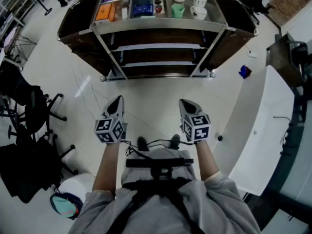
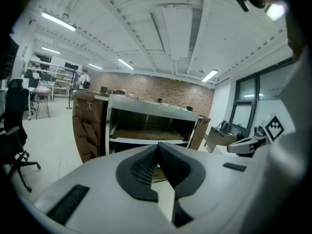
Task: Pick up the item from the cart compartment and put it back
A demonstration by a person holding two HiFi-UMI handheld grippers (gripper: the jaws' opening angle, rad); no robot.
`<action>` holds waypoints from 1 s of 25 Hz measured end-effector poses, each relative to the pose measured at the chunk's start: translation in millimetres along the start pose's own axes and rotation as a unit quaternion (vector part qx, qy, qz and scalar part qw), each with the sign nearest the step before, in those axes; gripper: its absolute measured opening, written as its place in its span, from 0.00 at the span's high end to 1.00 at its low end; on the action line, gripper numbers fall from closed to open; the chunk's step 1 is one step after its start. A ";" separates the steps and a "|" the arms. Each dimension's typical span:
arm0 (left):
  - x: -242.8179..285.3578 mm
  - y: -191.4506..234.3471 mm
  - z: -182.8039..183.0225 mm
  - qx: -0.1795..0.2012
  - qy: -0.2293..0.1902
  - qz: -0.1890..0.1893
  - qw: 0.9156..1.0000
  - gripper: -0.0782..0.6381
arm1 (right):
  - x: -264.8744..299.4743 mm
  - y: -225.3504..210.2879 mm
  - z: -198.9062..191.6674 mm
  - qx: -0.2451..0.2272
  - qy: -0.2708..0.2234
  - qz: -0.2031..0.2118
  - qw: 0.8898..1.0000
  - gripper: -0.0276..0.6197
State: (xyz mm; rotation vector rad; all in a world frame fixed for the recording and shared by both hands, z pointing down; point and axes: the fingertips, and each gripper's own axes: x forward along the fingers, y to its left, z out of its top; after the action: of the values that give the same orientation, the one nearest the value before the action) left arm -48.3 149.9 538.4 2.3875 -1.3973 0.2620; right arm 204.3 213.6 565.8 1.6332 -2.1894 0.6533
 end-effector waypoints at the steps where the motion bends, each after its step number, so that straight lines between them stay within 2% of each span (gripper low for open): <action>1: -4.1 3.2 3.2 0.007 -0.003 0.004 1.000 0.88 | -0.1 3.5 0.5 0.003 -0.002 0.000 1.000 0.94; 8: -28.0 30.9 21.4 0.042 -0.019 0.003 0.999 0.88 | 10.8 37.2 10.8 0.008 -0.020 -0.004 1.000 0.94; 19: -37.4 77.0 54.6 0.083 -0.038 -0.035 0.995 0.88 | 44.1 93.6 47.1 -0.002 -0.060 -0.019 0.998 0.94; 25: -25.2 77.1 70.5 0.091 -0.039 -0.045 0.994 0.88 | 53.3 96.0 74.3 -0.021 -0.065 -0.019 0.997 0.94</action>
State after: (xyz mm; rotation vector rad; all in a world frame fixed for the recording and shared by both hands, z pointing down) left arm -129.3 107.8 481.7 2.6279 -1.3478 0.2867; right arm 97.7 153.1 515.5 1.7359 -2.2391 0.5001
